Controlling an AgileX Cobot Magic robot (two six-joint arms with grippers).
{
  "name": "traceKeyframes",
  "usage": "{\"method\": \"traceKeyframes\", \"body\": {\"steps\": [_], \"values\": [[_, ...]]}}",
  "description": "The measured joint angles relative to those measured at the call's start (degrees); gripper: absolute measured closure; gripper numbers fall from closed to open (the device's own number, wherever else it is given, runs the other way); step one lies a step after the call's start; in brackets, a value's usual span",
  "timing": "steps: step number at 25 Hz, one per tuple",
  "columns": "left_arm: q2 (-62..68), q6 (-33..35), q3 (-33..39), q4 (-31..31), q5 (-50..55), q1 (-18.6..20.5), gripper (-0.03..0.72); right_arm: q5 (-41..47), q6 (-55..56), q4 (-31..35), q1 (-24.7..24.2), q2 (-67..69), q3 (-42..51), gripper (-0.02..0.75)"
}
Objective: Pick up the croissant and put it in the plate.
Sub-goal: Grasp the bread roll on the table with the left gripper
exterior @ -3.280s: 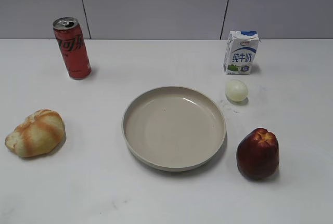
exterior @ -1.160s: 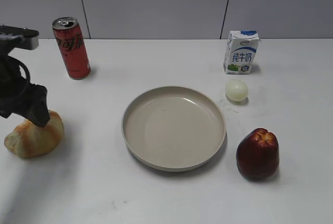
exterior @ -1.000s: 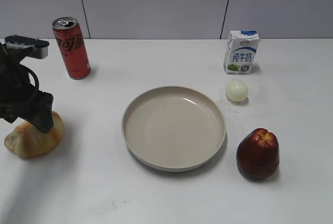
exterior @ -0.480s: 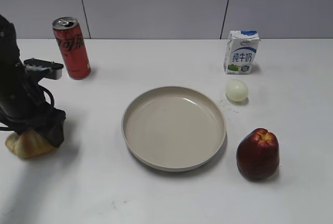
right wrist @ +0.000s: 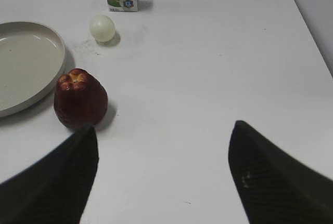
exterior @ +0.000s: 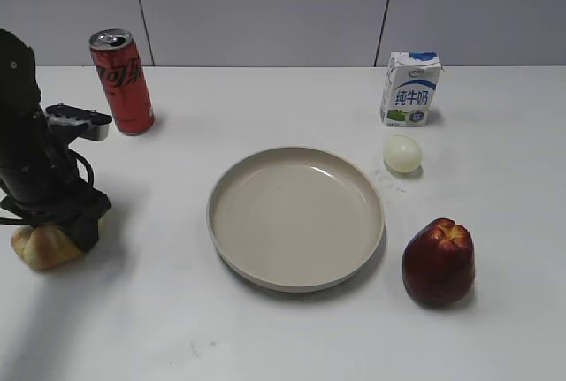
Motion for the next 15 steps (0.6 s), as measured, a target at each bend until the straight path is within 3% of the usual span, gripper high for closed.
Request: {"method": "traceKeyframes", "body": {"steps": [2, 9, 15], "values": [[0.10, 0.06, 0.00, 0.62, -0.11, 0.00, 0.398, 0.00, 0.05, 0.00, 0.00, 0.00, 0.00, 0.150], [-0.86, 0.11, -0.74, 1.14, 1.03, -0.24, 0.409, 0.00, 0.05, 0.00, 0.00, 0.00, 0.00, 0.150], [-5.12, 3.08, -6.85, 1.47, 2.54, -6.10, 0.441, 0.00, 0.05, 0.00, 0.00, 0.00, 0.00, 0.150]]}}
